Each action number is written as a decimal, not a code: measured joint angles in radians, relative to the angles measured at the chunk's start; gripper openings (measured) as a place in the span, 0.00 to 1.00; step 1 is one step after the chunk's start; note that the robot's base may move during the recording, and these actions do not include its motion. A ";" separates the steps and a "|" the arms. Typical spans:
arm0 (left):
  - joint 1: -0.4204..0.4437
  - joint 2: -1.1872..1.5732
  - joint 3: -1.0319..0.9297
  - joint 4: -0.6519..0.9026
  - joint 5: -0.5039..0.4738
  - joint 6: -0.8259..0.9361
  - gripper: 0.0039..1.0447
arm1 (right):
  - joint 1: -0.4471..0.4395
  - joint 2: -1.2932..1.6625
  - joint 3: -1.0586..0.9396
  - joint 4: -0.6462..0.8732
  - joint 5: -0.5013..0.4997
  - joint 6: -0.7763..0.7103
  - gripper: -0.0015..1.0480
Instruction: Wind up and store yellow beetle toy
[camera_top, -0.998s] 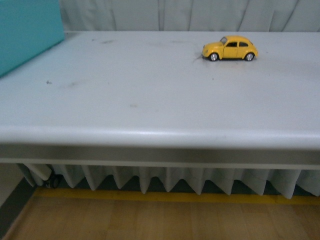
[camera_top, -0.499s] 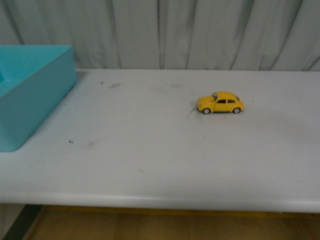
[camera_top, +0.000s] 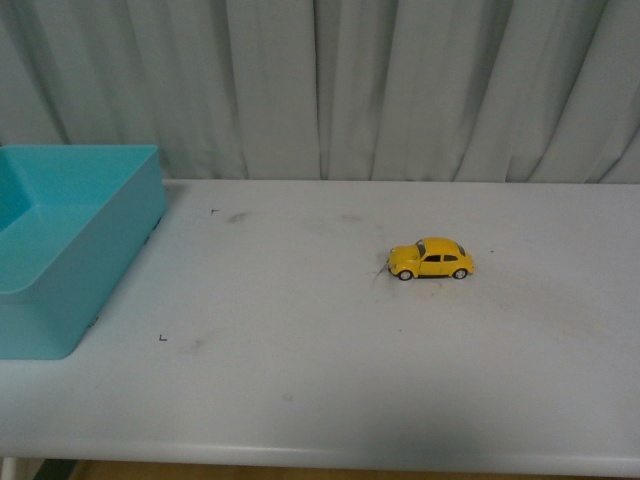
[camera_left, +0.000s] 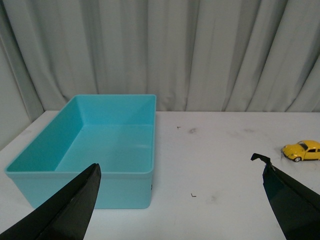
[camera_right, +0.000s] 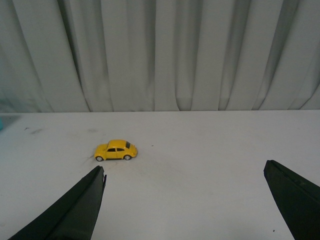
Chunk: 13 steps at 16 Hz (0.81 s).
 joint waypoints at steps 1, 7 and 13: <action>0.000 0.000 0.000 -0.002 0.000 0.000 0.94 | 0.000 0.000 0.000 0.000 0.000 0.000 0.94; 0.000 0.000 0.000 -0.002 0.000 0.000 0.94 | 0.000 0.000 0.000 0.000 0.000 0.000 0.94; 0.000 0.000 0.000 -0.002 0.000 0.000 0.94 | 0.000 0.000 0.000 0.000 0.000 0.000 0.94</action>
